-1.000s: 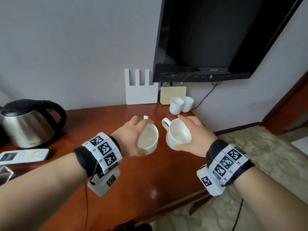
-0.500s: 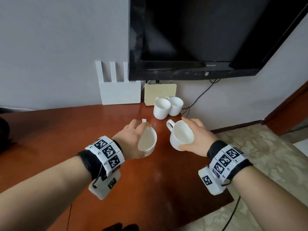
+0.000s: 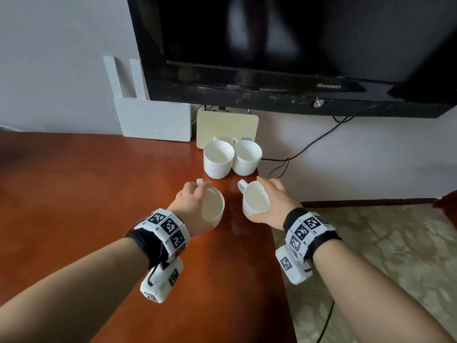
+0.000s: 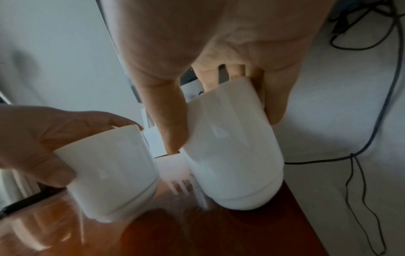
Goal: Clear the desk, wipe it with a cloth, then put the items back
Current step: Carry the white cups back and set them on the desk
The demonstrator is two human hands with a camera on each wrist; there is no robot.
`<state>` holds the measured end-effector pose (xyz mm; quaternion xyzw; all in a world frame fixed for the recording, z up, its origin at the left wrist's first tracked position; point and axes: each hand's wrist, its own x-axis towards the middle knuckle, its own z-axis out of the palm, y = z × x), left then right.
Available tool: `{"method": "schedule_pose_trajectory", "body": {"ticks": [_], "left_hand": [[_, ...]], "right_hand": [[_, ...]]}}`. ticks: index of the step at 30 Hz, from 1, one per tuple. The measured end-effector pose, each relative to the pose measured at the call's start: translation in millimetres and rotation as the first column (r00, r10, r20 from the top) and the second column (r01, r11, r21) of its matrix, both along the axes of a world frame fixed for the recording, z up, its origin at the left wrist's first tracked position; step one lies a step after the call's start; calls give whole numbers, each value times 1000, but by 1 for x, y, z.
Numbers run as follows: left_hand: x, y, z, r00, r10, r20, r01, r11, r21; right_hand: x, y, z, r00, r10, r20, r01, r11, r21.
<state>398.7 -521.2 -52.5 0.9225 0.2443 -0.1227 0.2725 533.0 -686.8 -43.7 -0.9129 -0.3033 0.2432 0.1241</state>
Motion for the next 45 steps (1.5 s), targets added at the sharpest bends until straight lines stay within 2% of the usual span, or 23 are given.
{"method": "schedule_pose_trajectory", "body": {"ticks": [8,13,17,22,34,40,45], "left_hand": [[31,-12,-18,986,166,11,-166,986,8],[41,-10,-19,977,211,-11,-211,977,8],[35,-5,-11,985,169,-30,-167,984,54],[36,-2,-2,998,34,-45,-28,990,136],[41,-7,-3,998,56,-27,-51,985,164],[24,-2,2,999,38,19,-41,988,149],[-16,10,24,988,-25,152,-2,985,175]], "right_hand": [[33,16,-19,998,55,-9,-55,996,73],[37,17,-26,996,68,-49,-63,993,101],[39,5,-26,992,49,-114,-25,980,200],[38,5,-24,997,12,-77,5,977,212],[29,11,-23,998,-53,-37,58,982,177],[11,14,-12,999,-33,0,33,987,155],[-22,26,15,992,85,91,-101,977,185]]}}
